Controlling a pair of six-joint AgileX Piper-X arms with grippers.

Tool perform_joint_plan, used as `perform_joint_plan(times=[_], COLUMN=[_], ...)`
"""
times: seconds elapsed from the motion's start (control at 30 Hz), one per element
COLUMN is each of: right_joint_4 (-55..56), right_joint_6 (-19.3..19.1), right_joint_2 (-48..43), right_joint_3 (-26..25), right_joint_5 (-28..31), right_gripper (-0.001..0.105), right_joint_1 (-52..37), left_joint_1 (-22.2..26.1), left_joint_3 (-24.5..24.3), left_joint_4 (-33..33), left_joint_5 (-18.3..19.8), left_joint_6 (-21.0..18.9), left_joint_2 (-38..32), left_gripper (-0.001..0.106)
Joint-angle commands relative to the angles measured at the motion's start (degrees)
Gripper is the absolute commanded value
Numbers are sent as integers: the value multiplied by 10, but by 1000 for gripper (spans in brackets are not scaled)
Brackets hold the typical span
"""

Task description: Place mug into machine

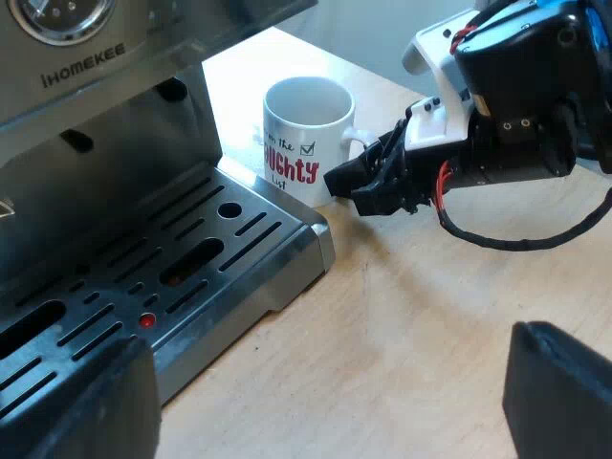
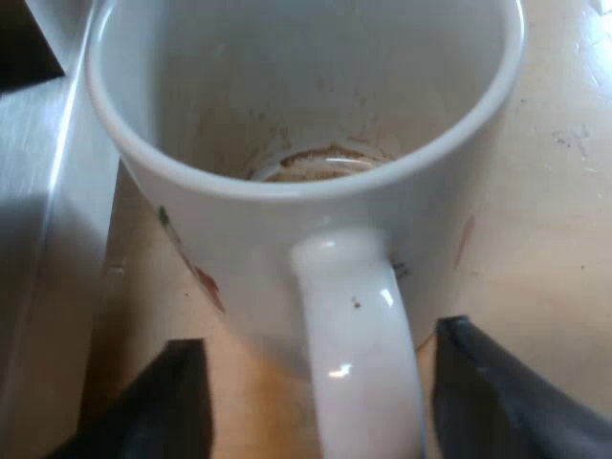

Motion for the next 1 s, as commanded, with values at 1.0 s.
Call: perform_joint_plan(times=[1.0], right_joint_4=[253], right_joint_6=[-46], right_joint_2=[-196], right_joint_3=[-6], right_joint_5=[-3], right_gripper=[0], right_joint_1=[1], left_joint_1=[-3], left_joint_3=[6], left_joint_4=[5], left_joint_5=[-5], left_joint_6=[-40], left_joint_2=[-103], left_gripper=[74])
